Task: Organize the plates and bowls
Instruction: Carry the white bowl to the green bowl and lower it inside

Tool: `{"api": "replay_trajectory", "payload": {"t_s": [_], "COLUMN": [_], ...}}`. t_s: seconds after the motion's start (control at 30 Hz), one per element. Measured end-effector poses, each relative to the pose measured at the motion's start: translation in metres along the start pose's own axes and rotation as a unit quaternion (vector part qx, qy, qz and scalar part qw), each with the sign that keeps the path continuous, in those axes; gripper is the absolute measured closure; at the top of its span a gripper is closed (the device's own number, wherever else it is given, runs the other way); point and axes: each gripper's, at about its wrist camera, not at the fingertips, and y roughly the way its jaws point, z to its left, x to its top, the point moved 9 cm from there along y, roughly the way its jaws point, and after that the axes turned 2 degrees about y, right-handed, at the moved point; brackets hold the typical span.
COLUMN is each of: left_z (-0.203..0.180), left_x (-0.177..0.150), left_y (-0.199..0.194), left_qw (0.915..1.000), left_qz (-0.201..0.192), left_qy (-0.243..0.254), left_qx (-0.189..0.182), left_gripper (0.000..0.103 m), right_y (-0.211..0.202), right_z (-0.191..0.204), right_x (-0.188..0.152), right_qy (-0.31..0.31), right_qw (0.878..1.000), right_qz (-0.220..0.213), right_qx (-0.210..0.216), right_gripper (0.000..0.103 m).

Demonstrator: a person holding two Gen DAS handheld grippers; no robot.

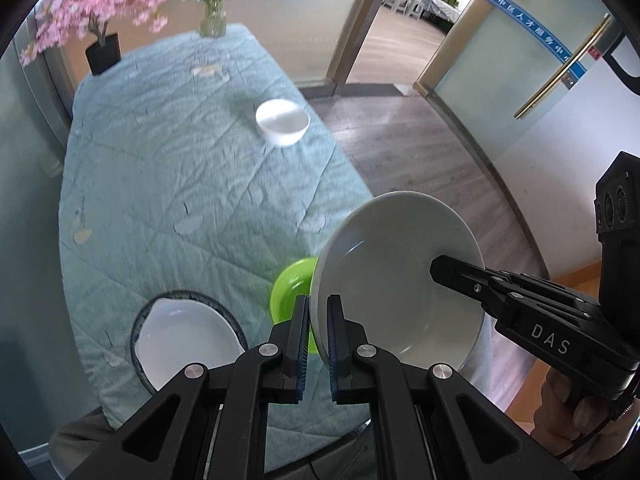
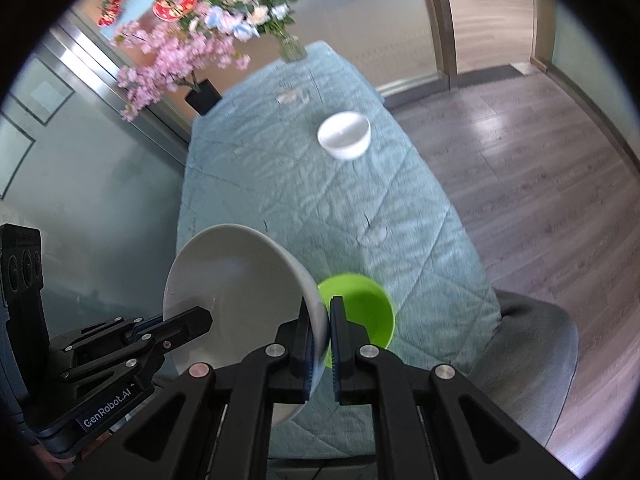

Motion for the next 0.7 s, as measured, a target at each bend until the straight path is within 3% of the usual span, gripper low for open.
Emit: {"api": "replay_trajectory", "payload": {"t_s": [0.7], "left_z": [0.044], "left_x": [-0.031], "left_y": [0.160], "left_qw": [0.9920], "left_qz": [0.125], "left_qy": [-0.017], "left_qx": [0.006], "left_gripper": [0.100], "right_y": [0.124], "right_z": [-0.059], "right_x": [-0.041], "right_qy": [0.081], "right_qw": [0.989], "right_qz": [0.111], "right_qx": [-0.051], "right_gripper": [0.097]}}
